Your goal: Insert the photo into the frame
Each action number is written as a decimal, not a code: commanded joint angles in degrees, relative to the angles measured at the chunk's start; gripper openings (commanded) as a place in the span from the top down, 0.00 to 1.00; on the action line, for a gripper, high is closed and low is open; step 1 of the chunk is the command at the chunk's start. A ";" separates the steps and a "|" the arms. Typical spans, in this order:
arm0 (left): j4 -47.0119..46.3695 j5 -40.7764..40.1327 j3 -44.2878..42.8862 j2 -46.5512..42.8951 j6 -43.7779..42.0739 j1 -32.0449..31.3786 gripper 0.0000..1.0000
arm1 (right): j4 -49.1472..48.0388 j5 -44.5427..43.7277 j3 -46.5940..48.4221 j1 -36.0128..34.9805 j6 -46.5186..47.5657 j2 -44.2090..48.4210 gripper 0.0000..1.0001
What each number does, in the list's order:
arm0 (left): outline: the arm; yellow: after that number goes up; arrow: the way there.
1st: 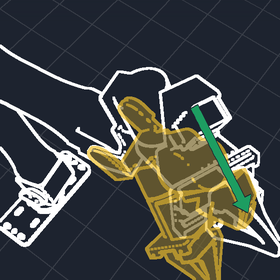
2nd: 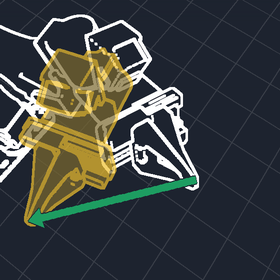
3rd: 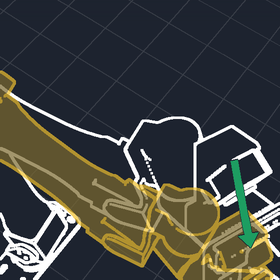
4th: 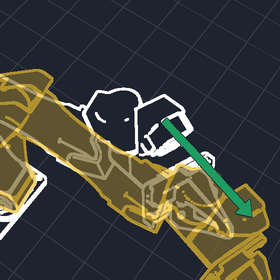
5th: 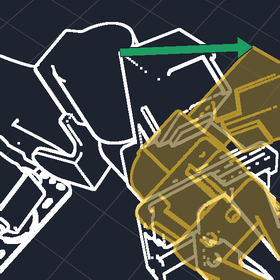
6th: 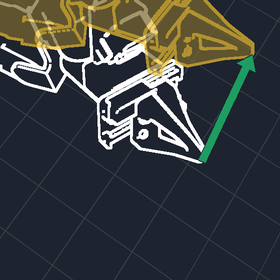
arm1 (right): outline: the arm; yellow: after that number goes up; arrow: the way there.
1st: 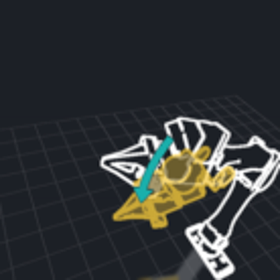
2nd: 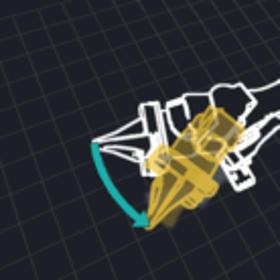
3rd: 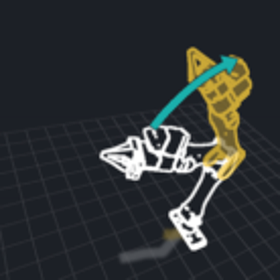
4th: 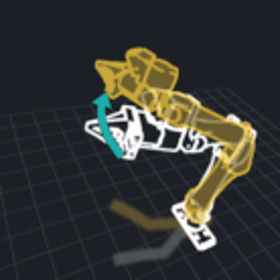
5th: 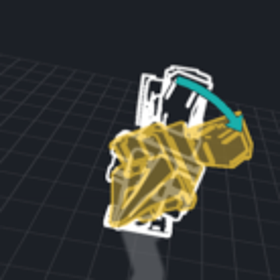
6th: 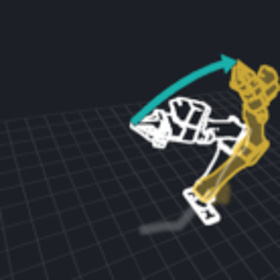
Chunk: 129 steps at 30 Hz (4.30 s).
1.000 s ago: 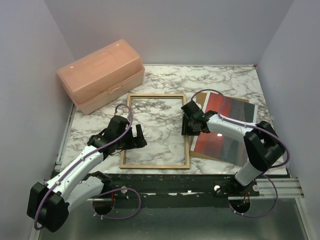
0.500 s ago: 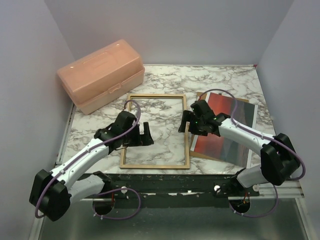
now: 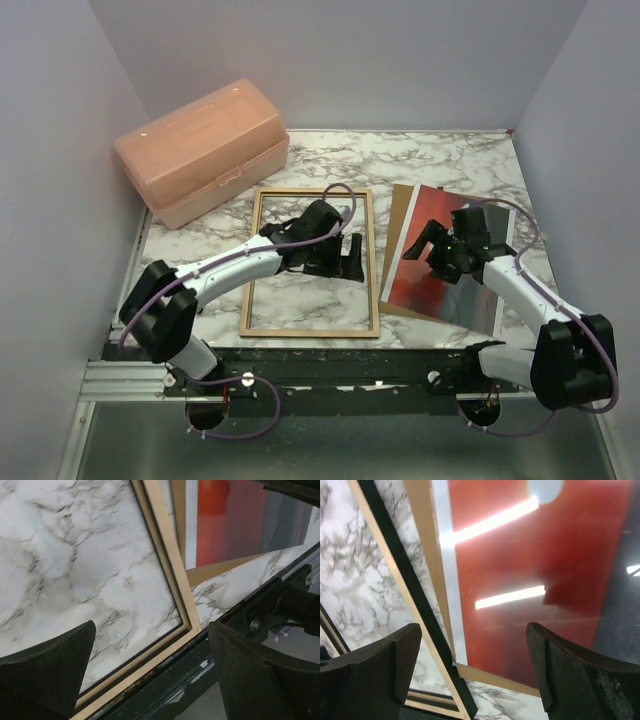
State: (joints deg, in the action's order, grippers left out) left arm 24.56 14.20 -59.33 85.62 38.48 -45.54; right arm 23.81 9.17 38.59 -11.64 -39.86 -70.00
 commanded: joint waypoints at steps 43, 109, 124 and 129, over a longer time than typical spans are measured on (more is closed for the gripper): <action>2.70 1.36 -46.67 46.60 4.88 -6.64 0.02 | -2.63 -4.60 -5.48 43.55 1.31 -4.28 0.00; -3.47 12.25 -44.98 44.31 3.28 -2.27 0.07 | -1.05 10.79 -4.13 43.56 5.70 -4.71 0.00; -12.12 17.08 -35.53 35.22 7.36 -0.95 0.09 | 0.81 14.61 -2.28 43.54 6.93 -3.21 0.00; 1.72 4.73 -39.25 35.38 1.88 -0.79 0.07 | 1.10 13.74 -2.11 43.55 7.25 -3.04 0.00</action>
State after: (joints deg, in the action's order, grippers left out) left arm 16.47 28.69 -95.59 122.93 44.75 -46.61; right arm 22.65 21.17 35.29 32.29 -33.30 -73.49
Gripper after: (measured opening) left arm 0.918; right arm 0.997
